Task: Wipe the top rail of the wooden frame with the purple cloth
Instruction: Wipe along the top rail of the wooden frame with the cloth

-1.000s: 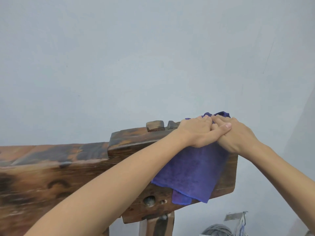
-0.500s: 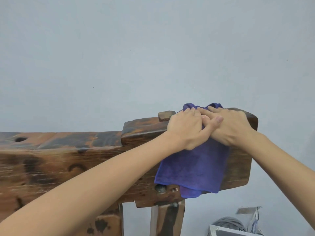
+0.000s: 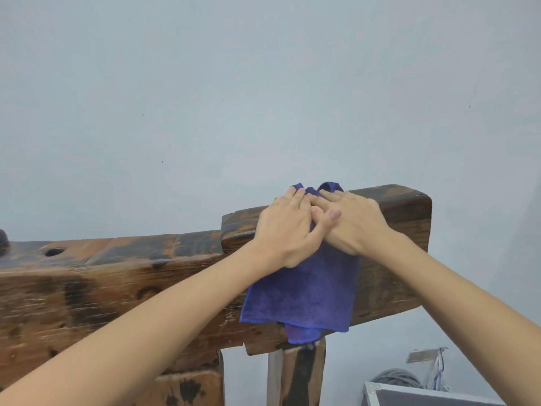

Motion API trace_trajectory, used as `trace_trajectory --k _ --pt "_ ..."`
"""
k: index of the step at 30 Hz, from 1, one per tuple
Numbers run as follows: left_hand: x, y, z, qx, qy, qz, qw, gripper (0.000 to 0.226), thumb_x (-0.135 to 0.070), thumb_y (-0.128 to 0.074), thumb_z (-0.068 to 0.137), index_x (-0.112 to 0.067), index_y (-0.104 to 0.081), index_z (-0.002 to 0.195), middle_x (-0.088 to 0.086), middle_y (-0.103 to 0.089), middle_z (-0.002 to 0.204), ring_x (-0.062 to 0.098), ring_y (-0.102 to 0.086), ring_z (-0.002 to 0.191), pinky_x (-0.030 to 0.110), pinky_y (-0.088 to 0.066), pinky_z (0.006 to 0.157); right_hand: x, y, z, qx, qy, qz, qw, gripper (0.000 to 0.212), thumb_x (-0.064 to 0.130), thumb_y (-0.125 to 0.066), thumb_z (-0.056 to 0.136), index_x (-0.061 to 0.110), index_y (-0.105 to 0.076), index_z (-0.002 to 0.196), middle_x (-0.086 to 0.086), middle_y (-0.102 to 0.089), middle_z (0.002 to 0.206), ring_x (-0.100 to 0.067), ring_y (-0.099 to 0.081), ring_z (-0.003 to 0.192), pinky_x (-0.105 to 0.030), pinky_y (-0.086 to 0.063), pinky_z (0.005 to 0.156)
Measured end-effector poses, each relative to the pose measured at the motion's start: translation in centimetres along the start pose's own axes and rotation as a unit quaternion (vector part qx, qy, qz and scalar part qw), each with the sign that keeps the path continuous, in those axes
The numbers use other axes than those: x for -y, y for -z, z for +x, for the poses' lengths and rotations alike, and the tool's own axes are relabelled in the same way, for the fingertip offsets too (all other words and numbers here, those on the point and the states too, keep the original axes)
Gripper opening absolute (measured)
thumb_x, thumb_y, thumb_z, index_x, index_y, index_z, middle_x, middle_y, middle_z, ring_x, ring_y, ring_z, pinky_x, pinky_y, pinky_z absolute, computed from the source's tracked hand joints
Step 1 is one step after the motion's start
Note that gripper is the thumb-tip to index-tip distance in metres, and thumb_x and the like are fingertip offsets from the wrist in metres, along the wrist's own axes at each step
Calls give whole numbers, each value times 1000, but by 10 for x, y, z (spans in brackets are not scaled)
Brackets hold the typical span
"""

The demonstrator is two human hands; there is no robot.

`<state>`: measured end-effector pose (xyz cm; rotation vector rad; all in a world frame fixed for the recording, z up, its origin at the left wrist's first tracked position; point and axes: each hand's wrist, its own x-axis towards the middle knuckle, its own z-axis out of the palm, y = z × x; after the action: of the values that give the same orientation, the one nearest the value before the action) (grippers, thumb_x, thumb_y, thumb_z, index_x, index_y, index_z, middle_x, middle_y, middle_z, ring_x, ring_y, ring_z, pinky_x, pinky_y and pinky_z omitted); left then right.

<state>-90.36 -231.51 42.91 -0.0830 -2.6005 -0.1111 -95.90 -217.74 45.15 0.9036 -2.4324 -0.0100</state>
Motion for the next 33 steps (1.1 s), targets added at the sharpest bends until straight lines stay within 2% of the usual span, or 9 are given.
trace_trajectory --k 3,7,12,13,17,20,25,30,33 --pt "-2 -1 -5 -5 -15 37 999 104 -75 0 88 -2 -35 154 13 -32 164 24 -17 156 39 -14 125 4 0 -10 14 -6 -8 1000 60 45 -10 101 28 -45 146 3 -55 145 -20 -49 133 -35 -35 111" --pt "-6 -2 3 2 -44 29 999 108 -79 0 84 -5 -40 152 10 -39 160 23 -20 155 43 -15 125 3 -7 -20 -1 -66 -29 997 61 42 -15 103 16 -44 150 -8 -48 153 -23 -41 142 -36 -20 121" --pt "-14 -3 35 47 -22 -16 999 91 -73 7 86 -14 -59 106 4 -63 116 23 -44 132 48 -27 115 -13 -5 -5 20 -58 -29 998 52 37 -16 104 18 -47 142 -5 -56 140 -25 -48 131 -41 -13 122" --pt "-15 -3 44 69 -22 -17 997 95 -71 11 85 -13 -59 111 4 -62 113 24 -45 130 51 -25 116 -19 -3 1 36 -44 -35 998 49 37 -19 104 21 -47 141 -3 -56 139 -26 -49 129 -46 -11 121" --pt "-29 -10 80 151 7 -79 985 96 -67 16 88 -26 -46 149 4 -59 135 27 -34 145 56 -4 123 -51 5 23 137 -35 -15 990 48 36 -19 102 33 -43 144 6 -52 142 -24 -44 137 -58 -1 121" --pt "-44 -15 102 188 34 -150 970 97 -78 15 84 -35 -29 158 -2 -37 163 23 -14 156 52 4 124 -75 9 34 185 -57 32 981 51 40 -16 103 38 -41 147 7 -46 154 -22 -35 146 -58 1 121" --pt "-67 -24 128 208 37 -168 963 96 -81 15 82 -38 -22 159 -6 -26 167 22 -2 158 54 7 124 -110 9 39 224 -97 23 969 58 55 -13 100 45 -35 152 9 -37 161 -20 -28 150 -56 4 120" --pt "-96 -27 146 204 23 -197 959 104 -85 11 79 -35 -43 152 2 -44 158 29 -33 148 48 -20 121 -144 6 30 206 -142 70 966 55 49 -15 102 39 -48 145 2 -51 152 -27 -41 142 -55 -8 122" --pt "-97 -24 148 199 17 -323 925 105 -89 -1 79 -27 -62 139 5 -51 153 24 -44 141 39 -24 119 -155 3 16 143 -169 147 964 53 39 -16 106 30 -47 148 -6 -49 154 -34 -41 140 -48 -23 119"
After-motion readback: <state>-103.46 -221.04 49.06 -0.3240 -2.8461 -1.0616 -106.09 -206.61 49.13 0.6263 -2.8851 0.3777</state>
